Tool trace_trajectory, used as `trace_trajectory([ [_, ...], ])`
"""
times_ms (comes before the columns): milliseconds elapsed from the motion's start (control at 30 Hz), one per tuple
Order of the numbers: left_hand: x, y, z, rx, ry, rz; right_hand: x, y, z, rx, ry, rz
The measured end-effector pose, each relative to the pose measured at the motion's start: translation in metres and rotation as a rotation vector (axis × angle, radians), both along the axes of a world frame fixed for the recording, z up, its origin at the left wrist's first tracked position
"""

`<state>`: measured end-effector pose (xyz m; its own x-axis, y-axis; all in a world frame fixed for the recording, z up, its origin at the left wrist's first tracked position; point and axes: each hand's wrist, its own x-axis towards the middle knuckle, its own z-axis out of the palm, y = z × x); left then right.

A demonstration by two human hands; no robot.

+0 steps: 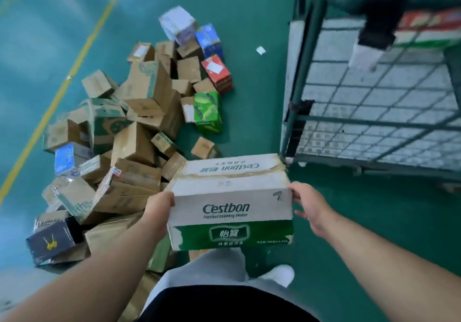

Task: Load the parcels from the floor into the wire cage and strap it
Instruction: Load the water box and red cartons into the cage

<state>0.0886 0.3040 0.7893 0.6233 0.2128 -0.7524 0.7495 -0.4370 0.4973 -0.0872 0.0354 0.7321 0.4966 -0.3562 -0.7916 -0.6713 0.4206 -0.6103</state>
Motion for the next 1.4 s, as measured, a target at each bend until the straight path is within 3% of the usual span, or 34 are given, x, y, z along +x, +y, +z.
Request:
trace_trajectory([
  [267, 0.104, 0.053, -0.005, -0.199, 0.004, 0.279, 0.185, 0.028, 0.032, -0.12, -0.01, 0.131],
  [533, 0.264, 0.062, 0.02, -0.407, 0.071, 0.379, 0.333, 0.037, 0.057, -0.169, 0.019, 0.079],
  [667, 0.323, 0.068, 0.019, -0.457, 0.024, 0.423, 0.393, 0.034, 0.064, -0.303, 0.009, 0.102],
  [867, 0.366, 0.062, 0.016, -0.592, 0.048, 0.471, 0.456, 0.016, 0.079, -0.387, 0.023, 0.057],
  [1100, 0.397, 0.06, 0.002, -0.585, 0.045, 0.47, 0.509, 0.006, 0.078, -0.374, 0.036, 0.032],
  [1400, 0.46, 0.007, -0.003, -0.556, 0.014, 0.442, 0.581, -0.045, 0.062, -0.36, 0.076, 0.155],
])
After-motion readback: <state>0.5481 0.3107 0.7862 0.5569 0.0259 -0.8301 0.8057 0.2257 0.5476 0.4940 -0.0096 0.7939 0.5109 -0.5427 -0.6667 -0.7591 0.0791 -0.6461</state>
